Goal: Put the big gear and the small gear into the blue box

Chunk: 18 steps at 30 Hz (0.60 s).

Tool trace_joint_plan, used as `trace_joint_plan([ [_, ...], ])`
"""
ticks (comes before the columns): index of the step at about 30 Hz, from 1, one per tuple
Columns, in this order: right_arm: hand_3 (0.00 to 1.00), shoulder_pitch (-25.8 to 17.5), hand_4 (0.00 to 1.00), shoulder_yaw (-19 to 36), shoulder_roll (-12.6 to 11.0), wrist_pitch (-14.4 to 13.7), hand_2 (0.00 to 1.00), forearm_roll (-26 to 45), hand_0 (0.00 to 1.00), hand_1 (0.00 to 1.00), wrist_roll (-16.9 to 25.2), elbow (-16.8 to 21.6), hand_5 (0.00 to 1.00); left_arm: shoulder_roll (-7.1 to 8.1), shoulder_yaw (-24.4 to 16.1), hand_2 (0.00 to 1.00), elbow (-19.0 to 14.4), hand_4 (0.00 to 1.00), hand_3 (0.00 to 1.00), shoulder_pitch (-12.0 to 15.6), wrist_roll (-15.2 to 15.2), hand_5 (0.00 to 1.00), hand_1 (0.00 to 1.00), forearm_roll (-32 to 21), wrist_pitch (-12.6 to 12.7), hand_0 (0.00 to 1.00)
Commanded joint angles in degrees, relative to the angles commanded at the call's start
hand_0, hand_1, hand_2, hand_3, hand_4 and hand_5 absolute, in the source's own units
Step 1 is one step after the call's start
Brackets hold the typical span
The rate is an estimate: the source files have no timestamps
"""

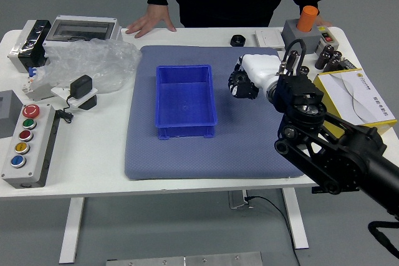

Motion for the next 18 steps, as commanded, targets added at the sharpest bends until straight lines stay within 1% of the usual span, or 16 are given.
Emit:
trace_joint_plan([
  [8, 0.670, 2.8, 0.536, -2.0, 4.4, 0.0, 0.583, -0.2, 0.688, 0.555, 0.0, -2.2, 0.164, 0.02, -0.6, 0.815, 0.0, 0.631, 0.839, -0.1, 0.1, 0.283, 0.804, 1.2, -0.3, 0.816],
  [18, 0.669, 4.9, 0.538, -3.6, 8.1, -0.1, 0.584, -0.1, 0.688, 0.558, 0.0, -4.1, 0.162, 0.00, -1.3, 0.815, 0.0, 0.631, 0.839, -0.5, 0.2, 0.282, 0.804, 2.4, -0.6, 0.816],
])
